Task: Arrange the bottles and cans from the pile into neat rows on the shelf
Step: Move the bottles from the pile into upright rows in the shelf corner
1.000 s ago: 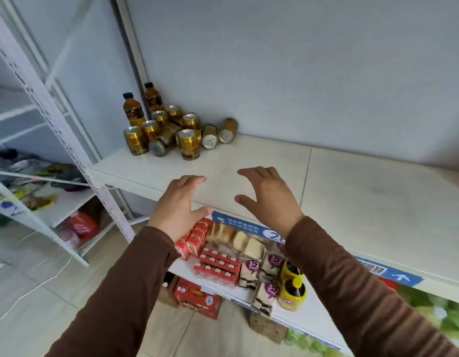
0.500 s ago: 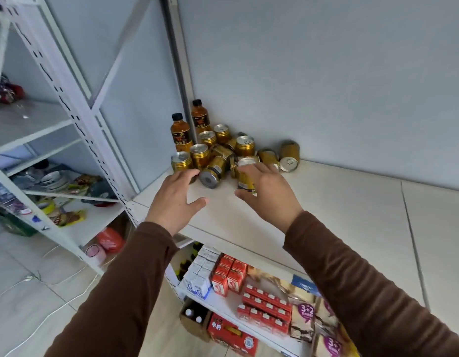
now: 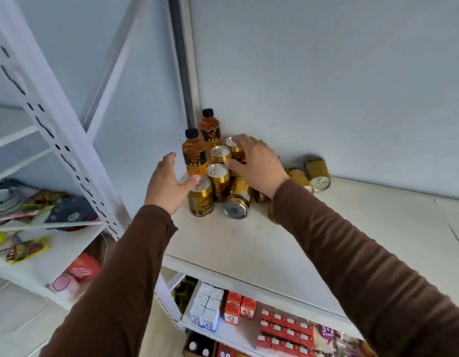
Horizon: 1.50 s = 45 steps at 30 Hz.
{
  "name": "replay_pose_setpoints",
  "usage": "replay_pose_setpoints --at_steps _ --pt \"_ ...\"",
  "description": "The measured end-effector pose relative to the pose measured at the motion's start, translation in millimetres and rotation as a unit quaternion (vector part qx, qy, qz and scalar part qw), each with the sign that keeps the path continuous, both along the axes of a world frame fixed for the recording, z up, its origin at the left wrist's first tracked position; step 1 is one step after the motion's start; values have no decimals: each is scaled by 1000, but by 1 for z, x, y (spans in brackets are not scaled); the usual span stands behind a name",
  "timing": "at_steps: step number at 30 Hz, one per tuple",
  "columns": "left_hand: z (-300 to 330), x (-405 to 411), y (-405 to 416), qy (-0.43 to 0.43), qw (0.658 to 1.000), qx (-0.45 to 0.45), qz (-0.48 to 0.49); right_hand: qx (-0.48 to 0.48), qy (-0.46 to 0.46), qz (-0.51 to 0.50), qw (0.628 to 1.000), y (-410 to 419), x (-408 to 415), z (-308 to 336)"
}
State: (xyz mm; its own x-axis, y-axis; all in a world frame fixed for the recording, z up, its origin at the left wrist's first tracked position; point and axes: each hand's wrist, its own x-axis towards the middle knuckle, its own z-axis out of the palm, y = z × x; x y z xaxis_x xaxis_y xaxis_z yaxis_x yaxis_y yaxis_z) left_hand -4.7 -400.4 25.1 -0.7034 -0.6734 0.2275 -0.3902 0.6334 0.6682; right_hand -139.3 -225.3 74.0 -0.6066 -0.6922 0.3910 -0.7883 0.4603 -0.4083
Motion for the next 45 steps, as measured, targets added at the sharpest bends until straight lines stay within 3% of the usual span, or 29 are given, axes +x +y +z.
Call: replay_pose_setpoints --at_steps 9,18,29,33,39,45 --pt "-26 -48 -43 24 969 224 -98 -46 -156 -77 984 -100 -65 11" --pt "-42 -70 -57 53 952 276 -118 -59 -222 -87 969 -163 -113 -14" --pt "-43 -66 -61 88 954 268 -104 -135 -272 -70 950 -186 -122 -17" --pt "-28 -59 -64 107 966 221 -79 -240 -292 -57 924 -173 -112 -3" --pt "17 -53 -61 181 975 106 -74 -333 -235 8 913 -128 -84 57" --pt "55 -56 -17 239 951 105 -166 -386 -129 -9 913 -42 -50 96"
